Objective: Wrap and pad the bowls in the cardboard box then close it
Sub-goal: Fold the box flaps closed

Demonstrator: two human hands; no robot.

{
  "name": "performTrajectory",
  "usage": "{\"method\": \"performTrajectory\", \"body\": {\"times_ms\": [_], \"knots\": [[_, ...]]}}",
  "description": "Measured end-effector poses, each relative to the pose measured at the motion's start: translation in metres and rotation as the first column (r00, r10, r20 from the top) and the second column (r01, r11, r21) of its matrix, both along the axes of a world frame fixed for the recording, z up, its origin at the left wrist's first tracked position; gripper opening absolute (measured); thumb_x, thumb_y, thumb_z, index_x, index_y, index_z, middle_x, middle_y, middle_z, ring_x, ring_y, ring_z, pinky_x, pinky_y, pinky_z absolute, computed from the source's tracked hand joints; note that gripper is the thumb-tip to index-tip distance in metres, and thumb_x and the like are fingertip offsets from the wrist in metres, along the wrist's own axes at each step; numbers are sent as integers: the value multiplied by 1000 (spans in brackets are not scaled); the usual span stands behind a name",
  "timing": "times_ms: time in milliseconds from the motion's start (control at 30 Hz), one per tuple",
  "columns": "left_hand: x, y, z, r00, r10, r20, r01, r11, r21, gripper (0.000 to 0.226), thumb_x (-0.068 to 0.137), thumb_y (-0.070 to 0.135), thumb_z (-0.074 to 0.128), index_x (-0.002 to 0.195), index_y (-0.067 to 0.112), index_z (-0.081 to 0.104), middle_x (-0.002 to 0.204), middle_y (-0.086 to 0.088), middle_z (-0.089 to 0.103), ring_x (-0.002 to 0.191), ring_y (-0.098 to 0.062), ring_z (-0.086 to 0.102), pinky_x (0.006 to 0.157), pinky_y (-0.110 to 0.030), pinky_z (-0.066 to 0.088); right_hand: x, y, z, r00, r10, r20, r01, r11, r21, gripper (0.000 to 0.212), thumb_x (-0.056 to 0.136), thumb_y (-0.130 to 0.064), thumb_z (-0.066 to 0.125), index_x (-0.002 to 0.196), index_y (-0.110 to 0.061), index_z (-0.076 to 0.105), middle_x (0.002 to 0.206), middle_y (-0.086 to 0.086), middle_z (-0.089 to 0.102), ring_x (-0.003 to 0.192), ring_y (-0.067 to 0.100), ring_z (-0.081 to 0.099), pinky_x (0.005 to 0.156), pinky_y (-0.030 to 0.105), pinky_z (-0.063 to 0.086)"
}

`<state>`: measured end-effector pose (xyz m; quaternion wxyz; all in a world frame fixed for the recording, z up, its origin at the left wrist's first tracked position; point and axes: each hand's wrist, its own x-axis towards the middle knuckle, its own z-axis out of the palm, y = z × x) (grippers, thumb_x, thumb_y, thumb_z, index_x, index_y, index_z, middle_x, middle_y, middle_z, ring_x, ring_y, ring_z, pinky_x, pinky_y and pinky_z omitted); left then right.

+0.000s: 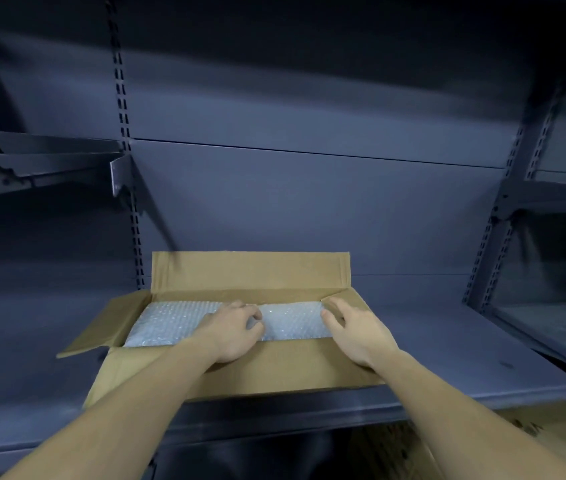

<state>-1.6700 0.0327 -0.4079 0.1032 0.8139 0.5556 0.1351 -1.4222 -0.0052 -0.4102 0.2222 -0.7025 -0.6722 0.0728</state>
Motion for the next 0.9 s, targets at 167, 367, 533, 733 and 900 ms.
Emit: {"method": "performTrajectory", "body": {"times_ms": [167, 367, 533, 733, 900], "knots": [[-24, -4, 8, 998, 53, -16, -53, 999, -6, 41, 101, 41, 35, 138, 28, 49, 141, 3, 44, 131, -21, 39, 109, -40, 35, -4, -1, 3, 998, -16, 57, 11, 997, 77, 50, 99, -54, 27, 143, -34, 38, 136, 0, 54, 124, 22, 47, 95, 38, 43], [-84, -5, 11, 976, 199, -88, -204, 978, -50, 46, 99, 40, 39, 143, 28, 43, 149, 2, 38, 136, -23, 36, 110, -38, 33, -35, 15, 15, 987, 12, 160, -27, 995, 91, 44, 101, -47, 28, 134, -27, 48, 126, 2, 57, 116, 23, 51, 93, 39, 43], [-117, -17, 19, 964, 239, -115, -244, 969, -31, 44, 98, 38, 39, 141, 30, 44, 151, 2, 36, 140, -22, 29, 113, -44, 28, -88, 32, 17, 965, 90, 246, -116, 989, 90, 41, 100, -46, 32, 125, -24, 55, 122, 4, 59, 118, 24, 50, 94, 39, 42], [-156, -32, 20, 940, 317, -122, -321, 947, -11, 44, 97, 39, 40, 140, 27, 45, 151, 1, 34, 138, -23, 31, 108, -41, 32, -142, 44, 9, 941, 226, 250, -244, 969, 43, 42, 99, -46, 30, 116, -22, 60, 116, 5, 61, 110, 24, 54, 91, 36, 44], [-180, -40, 12, 911, 404, -76, -408, 912, -42, 53, 97, 47, 41, 145, 25, 40, 146, -4, 37, 135, -26, 35, 109, -42, 36, -169, 47, 14, 930, 277, 243, -292, 956, 28, 42, 99, -46, 31, 118, -23, 60, 117, 6, 63, 108, 26, 57, 89, 35, 46]]}}
